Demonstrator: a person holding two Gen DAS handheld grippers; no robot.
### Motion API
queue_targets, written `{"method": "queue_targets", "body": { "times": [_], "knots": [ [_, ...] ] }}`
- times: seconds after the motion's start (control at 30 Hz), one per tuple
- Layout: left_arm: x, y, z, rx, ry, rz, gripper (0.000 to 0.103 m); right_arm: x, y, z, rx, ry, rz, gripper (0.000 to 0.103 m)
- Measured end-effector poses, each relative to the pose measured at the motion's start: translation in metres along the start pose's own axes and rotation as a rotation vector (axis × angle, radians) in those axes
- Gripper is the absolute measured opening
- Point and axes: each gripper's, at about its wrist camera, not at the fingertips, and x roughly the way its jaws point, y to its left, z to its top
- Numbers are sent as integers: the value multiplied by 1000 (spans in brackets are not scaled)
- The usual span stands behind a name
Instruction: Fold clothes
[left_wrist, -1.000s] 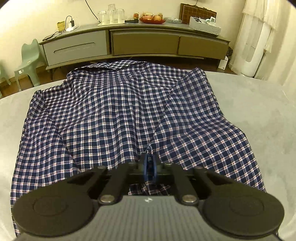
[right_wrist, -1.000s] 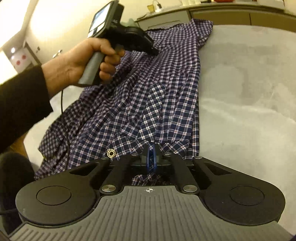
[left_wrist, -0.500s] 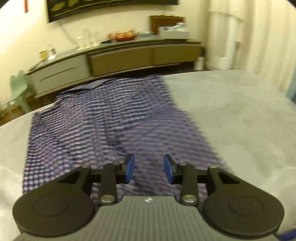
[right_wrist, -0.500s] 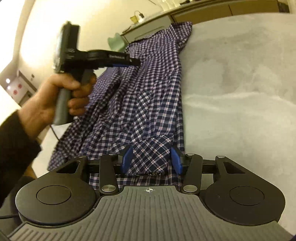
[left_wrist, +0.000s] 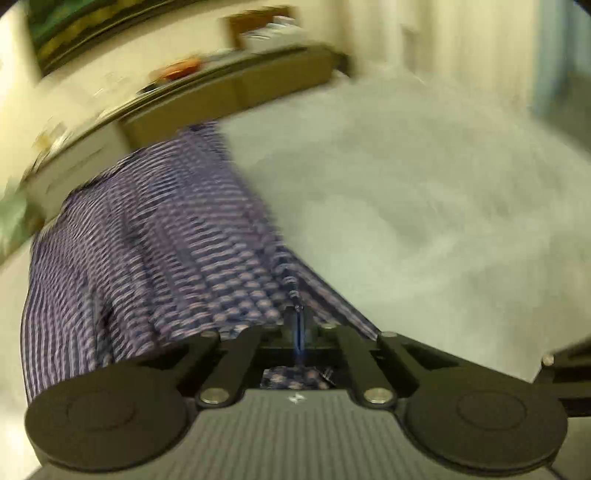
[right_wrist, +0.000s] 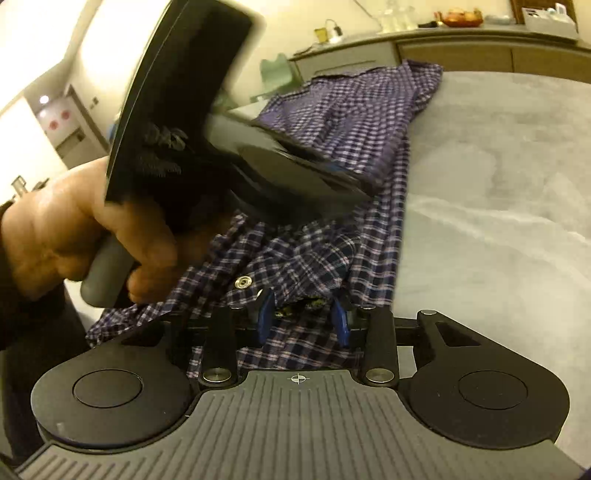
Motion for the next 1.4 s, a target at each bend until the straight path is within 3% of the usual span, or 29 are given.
{"method": "queue_targets", "body": {
  "times": [0.13,0.27,0.37,0.5,0.7,0.77,0.8,0.83,0.97,1.03,1.17,1.3,1.4],
  "knots": [
    [-23,30,-3,-110,-21,-32,1,-6,-23,13,104,-43,-35,42],
    [-28,37,-10,-136,-24,-24,1,10,-53,65,172,-53,-66,43],
    [-30,43,-14,-154,-31,-26,1,48,-79,106,219,-35,-61,45],
    [-38,61,-15,-210,-58,-47,1,99,-103,143,217,-21,-142,47],
    [-42,82,-14,-259,-76,-113,1,147,-121,177,222,-3,-74,48],
    [-35,81,-13,-236,-67,-118,2,156,-112,180,158,-2,-97,40],
    [-33,77,-14,-224,-63,-117,2,157,-107,177,121,5,-116,13],
    [-32,72,-15,-211,-60,-117,2,158,-102,175,83,13,-136,0],
    [-29,66,-19,-207,-63,-150,4,144,-91,159,-15,13,-283,0],
    [-30,60,-20,-190,-57,-157,5,134,-96,151,-11,-6,-300,1],
    [-35,48,-23,-148,-47,-170,13,97,-122,141,132,-67,-238,30],
    [-43,39,-34,-155,-23,-209,20,31,-137,125,280,-110,-173,46],
    [-44,36,-40,-199,-14,-247,24,6,-123,96,283,-88,-82,61]
  ]
}}
